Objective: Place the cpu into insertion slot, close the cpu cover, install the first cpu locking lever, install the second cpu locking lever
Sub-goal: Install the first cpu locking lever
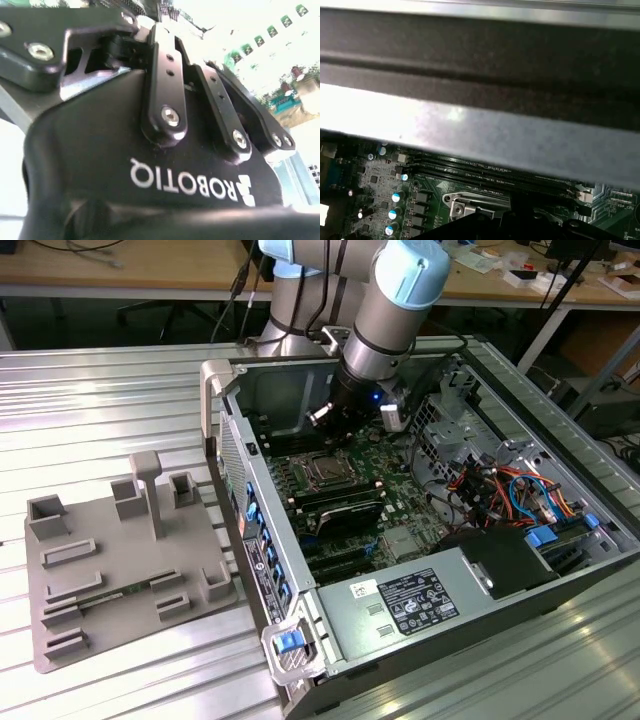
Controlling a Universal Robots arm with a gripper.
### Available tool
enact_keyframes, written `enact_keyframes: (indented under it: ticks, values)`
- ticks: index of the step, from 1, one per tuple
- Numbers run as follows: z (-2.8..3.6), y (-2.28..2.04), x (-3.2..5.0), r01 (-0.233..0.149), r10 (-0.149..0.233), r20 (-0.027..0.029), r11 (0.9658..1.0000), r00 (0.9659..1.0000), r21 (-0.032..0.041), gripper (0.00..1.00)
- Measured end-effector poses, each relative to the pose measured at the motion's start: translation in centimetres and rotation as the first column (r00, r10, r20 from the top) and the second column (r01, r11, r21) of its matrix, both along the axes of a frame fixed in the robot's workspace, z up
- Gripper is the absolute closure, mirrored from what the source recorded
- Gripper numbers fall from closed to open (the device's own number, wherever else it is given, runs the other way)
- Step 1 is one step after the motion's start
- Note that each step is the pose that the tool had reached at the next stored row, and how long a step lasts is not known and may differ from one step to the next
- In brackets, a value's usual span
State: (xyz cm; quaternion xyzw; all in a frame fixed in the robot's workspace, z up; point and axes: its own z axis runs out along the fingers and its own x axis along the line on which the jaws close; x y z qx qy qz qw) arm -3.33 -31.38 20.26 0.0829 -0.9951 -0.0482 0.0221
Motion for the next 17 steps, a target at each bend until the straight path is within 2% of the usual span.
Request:
enact_keyframes:
  ticks: [4, 9, 11, 17]
  values:
    - [0.00, -0.30, 0.00, 0.000, 0.000, -0.0002, 1.0000, 1.0000, -0.0003, 0.89]
    - [-0.04, -0.35, 0.20, 0.000, 0.000, -0.0014, 1.0000, 1.0000, -0.0011, 0.89]
    - [-0.10, -0.32, 0.59, 0.000, 0.000, -0.0066, 1.0000, 1.0000, 0.0015, 0.89]
    - [-0.17, -0.31, 1.22, 0.000, 0.000, -0.0086, 1.0000, 1.0000, 0.0021, 0.89]
